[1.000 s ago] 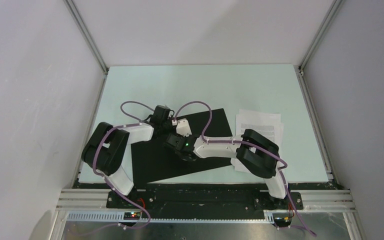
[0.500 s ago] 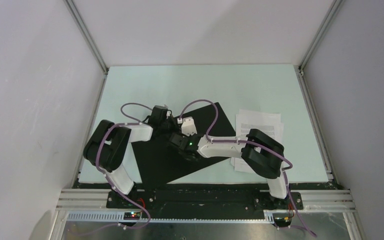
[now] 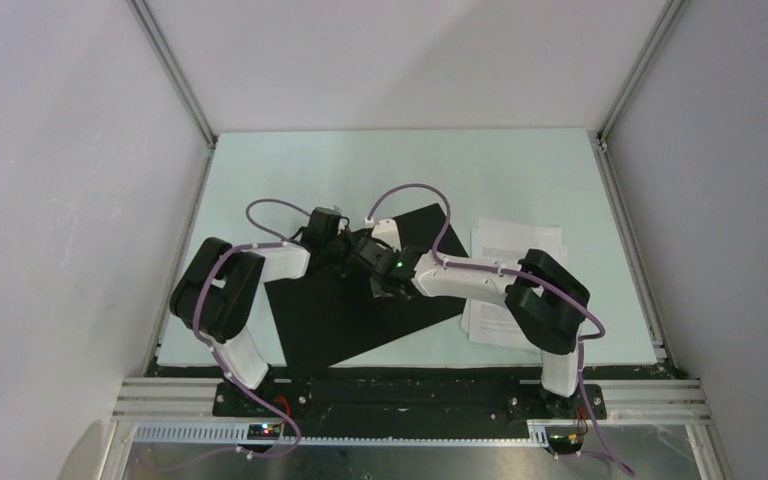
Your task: Put the files into the folder
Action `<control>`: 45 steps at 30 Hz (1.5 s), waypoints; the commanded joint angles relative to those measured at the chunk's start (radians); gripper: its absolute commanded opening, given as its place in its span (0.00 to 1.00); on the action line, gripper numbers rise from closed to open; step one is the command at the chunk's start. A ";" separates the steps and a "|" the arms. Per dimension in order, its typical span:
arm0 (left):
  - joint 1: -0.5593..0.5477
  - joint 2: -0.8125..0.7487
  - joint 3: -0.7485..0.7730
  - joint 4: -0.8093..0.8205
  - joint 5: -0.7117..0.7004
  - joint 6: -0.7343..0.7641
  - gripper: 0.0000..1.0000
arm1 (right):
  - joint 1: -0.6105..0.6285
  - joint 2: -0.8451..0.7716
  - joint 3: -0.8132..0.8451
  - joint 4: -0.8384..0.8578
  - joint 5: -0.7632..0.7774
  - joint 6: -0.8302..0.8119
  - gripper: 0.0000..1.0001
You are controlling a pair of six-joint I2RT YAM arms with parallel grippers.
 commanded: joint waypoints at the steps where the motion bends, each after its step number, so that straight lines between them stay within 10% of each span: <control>1: -0.038 0.067 0.006 -0.215 -0.168 0.123 0.00 | -0.042 -0.067 -0.007 -0.007 -0.096 -0.037 0.40; 18: -0.131 0.035 0.293 -0.479 -0.091 0.354 0.02 | -0.149 -0.339 -0.213 0.120 -0.263 -0.023 0.41; 30: -0.128 -0.121 0.545 -0.624 -0.217 0.359 0.44 | -0.137 -0.343 -0.367 0.376 -0.564 0.035 0.10; 45: 0.023 -0.489 0.312 -0.705 -0.329 0.372 0.48 | -0.195 -0.119 -0.284 0.579 -0.717 0.122 0.08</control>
